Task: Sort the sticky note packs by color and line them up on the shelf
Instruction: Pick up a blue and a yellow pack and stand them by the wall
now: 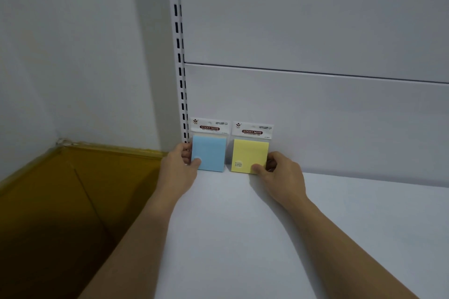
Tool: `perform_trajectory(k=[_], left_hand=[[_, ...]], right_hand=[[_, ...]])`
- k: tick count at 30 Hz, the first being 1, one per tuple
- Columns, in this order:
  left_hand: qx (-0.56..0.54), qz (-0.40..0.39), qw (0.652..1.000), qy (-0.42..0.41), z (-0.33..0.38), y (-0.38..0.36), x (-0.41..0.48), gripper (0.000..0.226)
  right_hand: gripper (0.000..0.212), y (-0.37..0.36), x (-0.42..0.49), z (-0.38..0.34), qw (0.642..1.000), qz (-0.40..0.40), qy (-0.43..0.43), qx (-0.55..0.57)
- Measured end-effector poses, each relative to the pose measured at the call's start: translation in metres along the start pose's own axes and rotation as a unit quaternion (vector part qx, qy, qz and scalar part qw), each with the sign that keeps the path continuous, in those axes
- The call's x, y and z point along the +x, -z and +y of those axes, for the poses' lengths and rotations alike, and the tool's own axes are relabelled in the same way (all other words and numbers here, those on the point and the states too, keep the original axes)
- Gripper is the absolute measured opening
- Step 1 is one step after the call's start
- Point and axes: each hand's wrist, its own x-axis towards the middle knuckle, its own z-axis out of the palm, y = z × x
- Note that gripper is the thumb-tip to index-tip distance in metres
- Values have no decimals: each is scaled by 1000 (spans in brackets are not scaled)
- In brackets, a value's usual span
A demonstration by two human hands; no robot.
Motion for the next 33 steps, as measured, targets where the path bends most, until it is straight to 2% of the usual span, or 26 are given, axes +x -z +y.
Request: perform_trajectory(k=[5, 8, 13, 18, 23, 33], left_hand=[[3, -3, 1000, 1, 6, 2, -2, 44], [86, 40, 995, -20, 15, 9, -4, 53], [220, 76, 968, -94, 39, 25, -8, 61], [264, 80, 942, -188, 78, 24, -24, 62], [279, 17, 912, -300, 136, -12, -55, 64], [272, -134, 866, -397, 252, -131, -144, 75]], right_hand=[[29, 8, -4, -1, 1000, 12, -2, 0], [38, 21, -8, -4, 998, 38, 9, -45], [73, 50, -15, -7, 982, 52, 72, -166], [88, 99, -23, 6, 963, 50, 110, -242], [91, 164, -36, 32, 958, 48, 82, -272], [88, 316, -97, 119, 944, 97, -19, -314]])
